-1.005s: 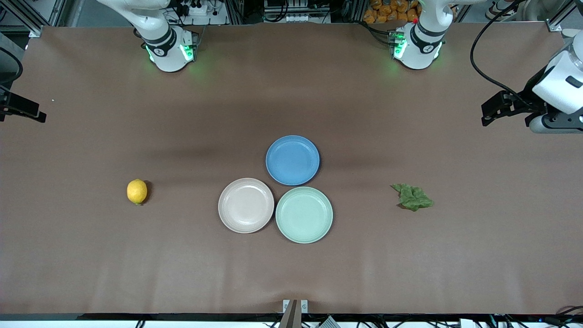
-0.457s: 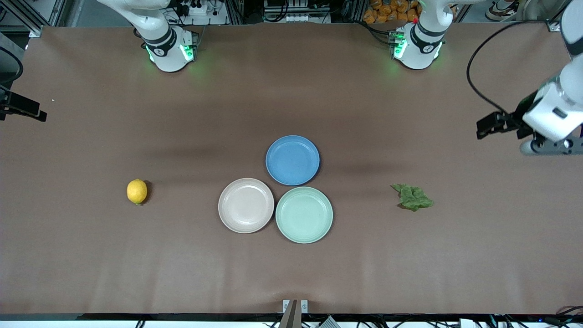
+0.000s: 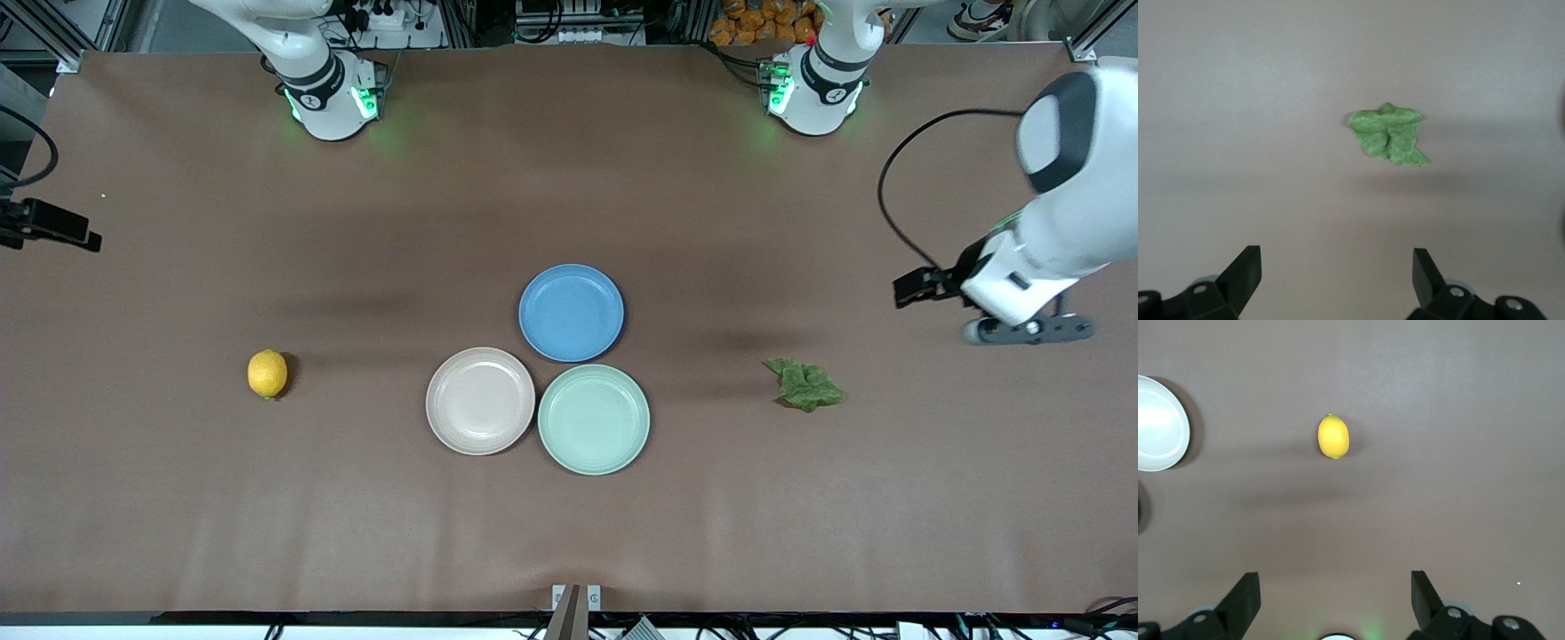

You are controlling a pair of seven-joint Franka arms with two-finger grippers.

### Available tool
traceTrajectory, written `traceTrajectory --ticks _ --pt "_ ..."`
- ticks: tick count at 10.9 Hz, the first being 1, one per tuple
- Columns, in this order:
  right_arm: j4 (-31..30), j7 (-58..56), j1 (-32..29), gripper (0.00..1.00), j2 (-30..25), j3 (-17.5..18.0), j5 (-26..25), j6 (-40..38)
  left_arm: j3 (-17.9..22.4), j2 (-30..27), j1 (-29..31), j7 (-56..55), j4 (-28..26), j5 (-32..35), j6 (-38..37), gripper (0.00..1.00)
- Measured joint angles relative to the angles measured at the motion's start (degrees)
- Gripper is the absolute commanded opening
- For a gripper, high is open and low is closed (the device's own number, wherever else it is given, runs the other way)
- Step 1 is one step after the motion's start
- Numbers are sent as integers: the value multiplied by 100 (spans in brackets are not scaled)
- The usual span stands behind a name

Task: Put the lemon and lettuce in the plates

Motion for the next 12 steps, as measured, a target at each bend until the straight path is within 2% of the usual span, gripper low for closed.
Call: traceTrajectory --ticks 2,6,9,12 --pt "-192 0 0 100 36 3 9 213 -13 339 -68 -12 -346 -1 635 100" --pt "-430 0 4 100 138 22 40 477 -8 1485 -85 -14 -375 0 2166 100" --pt "-634 0 16 100 378 43 203 825 -16 2049 -129 -58 -281 -16 2835 100" --pt "-1262 0 62 100 515 74 221 1683 -33 2434 -246 -105 -187 -17 3073 100"
